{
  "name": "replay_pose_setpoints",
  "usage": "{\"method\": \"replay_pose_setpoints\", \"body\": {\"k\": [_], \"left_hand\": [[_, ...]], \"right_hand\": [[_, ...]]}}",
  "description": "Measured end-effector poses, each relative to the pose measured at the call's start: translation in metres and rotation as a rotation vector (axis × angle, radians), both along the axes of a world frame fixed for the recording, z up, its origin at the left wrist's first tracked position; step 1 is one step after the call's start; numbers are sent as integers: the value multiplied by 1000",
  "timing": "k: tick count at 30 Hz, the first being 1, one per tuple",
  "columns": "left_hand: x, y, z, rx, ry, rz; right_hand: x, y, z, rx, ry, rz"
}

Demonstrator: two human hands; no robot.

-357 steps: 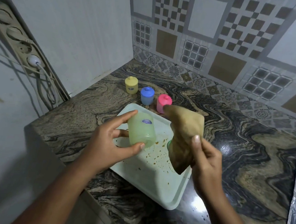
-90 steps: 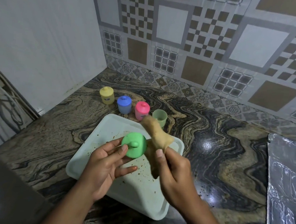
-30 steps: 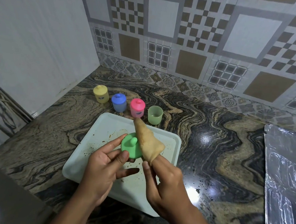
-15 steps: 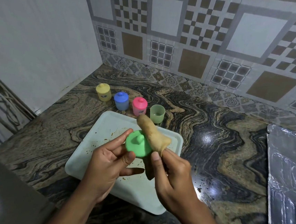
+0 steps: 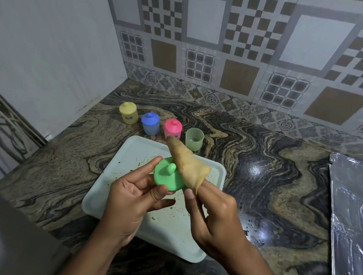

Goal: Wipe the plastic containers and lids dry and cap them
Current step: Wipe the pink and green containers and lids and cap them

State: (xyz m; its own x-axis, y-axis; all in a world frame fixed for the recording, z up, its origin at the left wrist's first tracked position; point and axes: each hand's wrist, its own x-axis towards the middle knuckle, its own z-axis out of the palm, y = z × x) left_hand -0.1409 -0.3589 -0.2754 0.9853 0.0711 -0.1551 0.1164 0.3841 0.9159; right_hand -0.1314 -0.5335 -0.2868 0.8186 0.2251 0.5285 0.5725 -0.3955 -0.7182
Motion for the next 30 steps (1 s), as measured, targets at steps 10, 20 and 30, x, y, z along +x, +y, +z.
{"method": "replay_pose_setpoints", "body": {"k": [10,20,30], "left_hand": [[0,6,-4,63,84,-45],[4,9,-5,57,64,-74],[7,6,-6,61,89,-55]], "right_hand": [[9,-12,3,65,73,-118],[7,-4,-10,-54,25,1],[16,-17,7,30,104,-1]]}}
